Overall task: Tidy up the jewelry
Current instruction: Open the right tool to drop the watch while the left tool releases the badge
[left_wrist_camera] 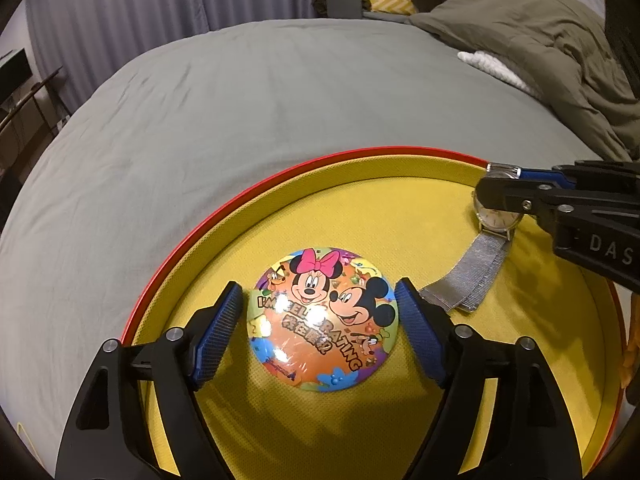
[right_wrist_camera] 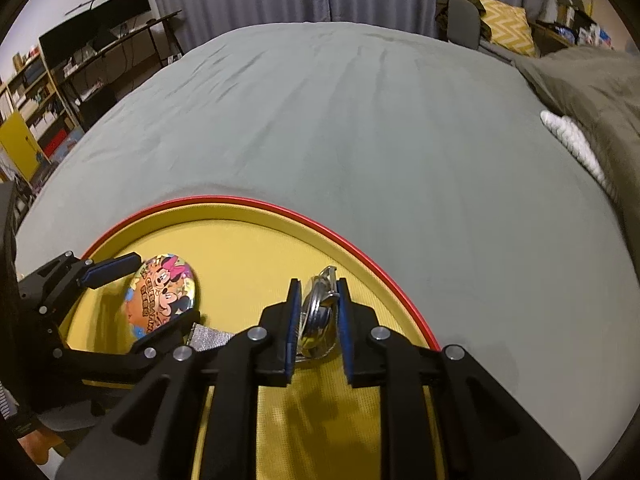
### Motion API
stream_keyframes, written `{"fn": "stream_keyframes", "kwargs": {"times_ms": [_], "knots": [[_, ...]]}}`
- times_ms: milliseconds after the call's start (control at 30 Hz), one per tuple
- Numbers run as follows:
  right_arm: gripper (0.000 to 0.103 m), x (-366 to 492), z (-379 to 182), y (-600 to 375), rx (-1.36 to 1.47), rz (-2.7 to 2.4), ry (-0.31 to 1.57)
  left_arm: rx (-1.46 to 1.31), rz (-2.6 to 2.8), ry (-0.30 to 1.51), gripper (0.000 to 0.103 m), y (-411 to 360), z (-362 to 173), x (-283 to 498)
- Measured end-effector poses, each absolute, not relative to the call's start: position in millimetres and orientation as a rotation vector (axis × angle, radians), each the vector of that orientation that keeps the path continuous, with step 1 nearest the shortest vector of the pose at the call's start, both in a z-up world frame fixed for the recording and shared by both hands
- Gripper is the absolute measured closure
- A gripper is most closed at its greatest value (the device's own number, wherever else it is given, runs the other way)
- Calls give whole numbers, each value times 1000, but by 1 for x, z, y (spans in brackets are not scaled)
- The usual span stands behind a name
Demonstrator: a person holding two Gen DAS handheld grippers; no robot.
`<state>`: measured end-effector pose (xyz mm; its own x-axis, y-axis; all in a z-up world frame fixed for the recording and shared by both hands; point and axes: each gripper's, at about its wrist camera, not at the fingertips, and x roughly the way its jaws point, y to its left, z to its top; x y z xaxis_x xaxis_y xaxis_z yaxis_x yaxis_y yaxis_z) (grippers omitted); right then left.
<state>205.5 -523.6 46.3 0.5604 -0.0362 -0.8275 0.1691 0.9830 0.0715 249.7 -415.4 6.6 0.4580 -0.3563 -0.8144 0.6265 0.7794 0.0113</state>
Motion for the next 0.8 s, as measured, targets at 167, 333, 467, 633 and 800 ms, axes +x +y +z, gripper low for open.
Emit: {"fn": "stream_keyframes", "kwargs": {"times_ms": [167, 333, 467, 633, 800], "knots": [[85, 200, 45, -528, 171, -111, 965, 333, -614, 910, 23, -416, 6, 250], [77, 196, 43, -532, 179, -104, 979, 330, -608, 911, 21, -414, 6, 251], [69, 191, 40, -539, 190, -113, 990, 333, -611, 913, 21, -412, 6, 250], [66, 184, 36, -544, 202, -119, 1006, 342, -616, 910, 20, -412, 9, 246], [66, 180, 38, -544, 205, -117, 1009, 338, -617, 900, 16, -406, 17, 242]]}}
